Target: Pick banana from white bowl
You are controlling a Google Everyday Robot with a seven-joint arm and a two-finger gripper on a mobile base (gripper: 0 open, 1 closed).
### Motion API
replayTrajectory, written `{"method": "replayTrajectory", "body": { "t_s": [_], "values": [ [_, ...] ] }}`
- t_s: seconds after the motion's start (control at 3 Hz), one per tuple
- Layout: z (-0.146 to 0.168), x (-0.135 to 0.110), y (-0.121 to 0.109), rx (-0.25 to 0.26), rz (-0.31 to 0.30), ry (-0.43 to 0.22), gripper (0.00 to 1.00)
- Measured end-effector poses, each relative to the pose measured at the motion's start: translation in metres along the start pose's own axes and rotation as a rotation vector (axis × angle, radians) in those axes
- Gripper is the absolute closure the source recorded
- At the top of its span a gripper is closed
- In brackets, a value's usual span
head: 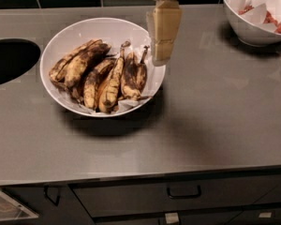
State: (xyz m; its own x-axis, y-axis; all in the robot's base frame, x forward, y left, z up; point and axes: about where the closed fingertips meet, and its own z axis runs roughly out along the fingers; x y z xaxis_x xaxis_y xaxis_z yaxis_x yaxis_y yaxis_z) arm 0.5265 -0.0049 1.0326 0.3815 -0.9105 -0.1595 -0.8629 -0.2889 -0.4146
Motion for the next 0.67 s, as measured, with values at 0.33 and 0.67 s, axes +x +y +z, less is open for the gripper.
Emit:
{"method": "replayTrajectory", "body": {
  "t_s": [0.33, 0.67],
  "values": [
    [0.020, -0.015, -0.014, -0.033, -0.057, -0.015, 0.00],
    [0.041, -0.027, -0.027, -0.063, -0.102, -0.035, 0.00]
  ]
}}
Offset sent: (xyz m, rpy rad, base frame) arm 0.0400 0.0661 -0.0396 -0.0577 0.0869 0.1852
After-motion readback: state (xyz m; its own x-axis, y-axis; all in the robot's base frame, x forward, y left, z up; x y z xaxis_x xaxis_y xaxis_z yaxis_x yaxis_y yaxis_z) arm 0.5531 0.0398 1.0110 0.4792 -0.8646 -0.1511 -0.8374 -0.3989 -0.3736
